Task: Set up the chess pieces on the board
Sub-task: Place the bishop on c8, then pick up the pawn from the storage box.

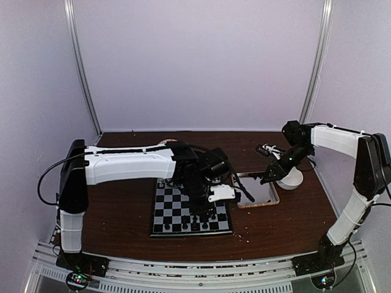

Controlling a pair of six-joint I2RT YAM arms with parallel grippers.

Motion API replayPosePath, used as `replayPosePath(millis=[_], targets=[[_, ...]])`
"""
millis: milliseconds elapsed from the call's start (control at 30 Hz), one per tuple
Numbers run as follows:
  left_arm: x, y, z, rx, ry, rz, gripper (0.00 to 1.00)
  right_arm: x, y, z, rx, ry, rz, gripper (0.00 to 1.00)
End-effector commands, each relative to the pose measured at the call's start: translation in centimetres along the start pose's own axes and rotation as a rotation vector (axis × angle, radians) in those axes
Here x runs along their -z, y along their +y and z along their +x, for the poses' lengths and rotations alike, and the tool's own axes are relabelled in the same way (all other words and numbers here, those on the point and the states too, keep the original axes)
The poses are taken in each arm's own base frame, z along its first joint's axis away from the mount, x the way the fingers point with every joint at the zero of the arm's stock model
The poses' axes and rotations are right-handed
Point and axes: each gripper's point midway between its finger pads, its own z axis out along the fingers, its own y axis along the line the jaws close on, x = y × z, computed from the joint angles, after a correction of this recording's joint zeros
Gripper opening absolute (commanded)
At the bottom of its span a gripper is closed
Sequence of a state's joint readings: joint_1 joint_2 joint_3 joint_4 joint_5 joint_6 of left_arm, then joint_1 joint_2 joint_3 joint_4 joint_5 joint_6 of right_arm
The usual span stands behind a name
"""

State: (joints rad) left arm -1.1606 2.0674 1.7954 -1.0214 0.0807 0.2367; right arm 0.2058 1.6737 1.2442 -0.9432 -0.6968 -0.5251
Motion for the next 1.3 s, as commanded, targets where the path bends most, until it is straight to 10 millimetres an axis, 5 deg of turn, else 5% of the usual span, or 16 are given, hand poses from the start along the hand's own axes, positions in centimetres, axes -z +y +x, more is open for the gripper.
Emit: replayPosePath(millis=[0,133,267,467,800,1267], targets=[[8.2,2.2,-2.6,-0.001,-0.187,-0.171,0.27,2.0,-0.6,0.9,0.053,0.029,0.114,0.37],[13.0,5.9,-2.4,0.116,-0.345,-0.284,0.29,2.6,-0.5,2.3,0.076,0.077,0.162,0.37],[16.5,11.0,0.1,0.296,-0.486,-0.358,0.37,1.9,0.1,3.5,0.095,0.122,0.169,0.37],[18.1,17.5,5.7,0.523,-0.595,-0.465,0.39,-0.7,0.9,6.0,0.188,0.26,0.202,0.36],[17.6,17.8,7.2,0.529,-0.595,-0.509,0.39,-3.6,0.0,6.5,0.221,0.358,0.247,0.32],[17.1,17.7,7.0,0.527,-0.593,-0.486,0.39,-4.5,-2.4,5.7,0.185,0.397,0.332,0.26]])
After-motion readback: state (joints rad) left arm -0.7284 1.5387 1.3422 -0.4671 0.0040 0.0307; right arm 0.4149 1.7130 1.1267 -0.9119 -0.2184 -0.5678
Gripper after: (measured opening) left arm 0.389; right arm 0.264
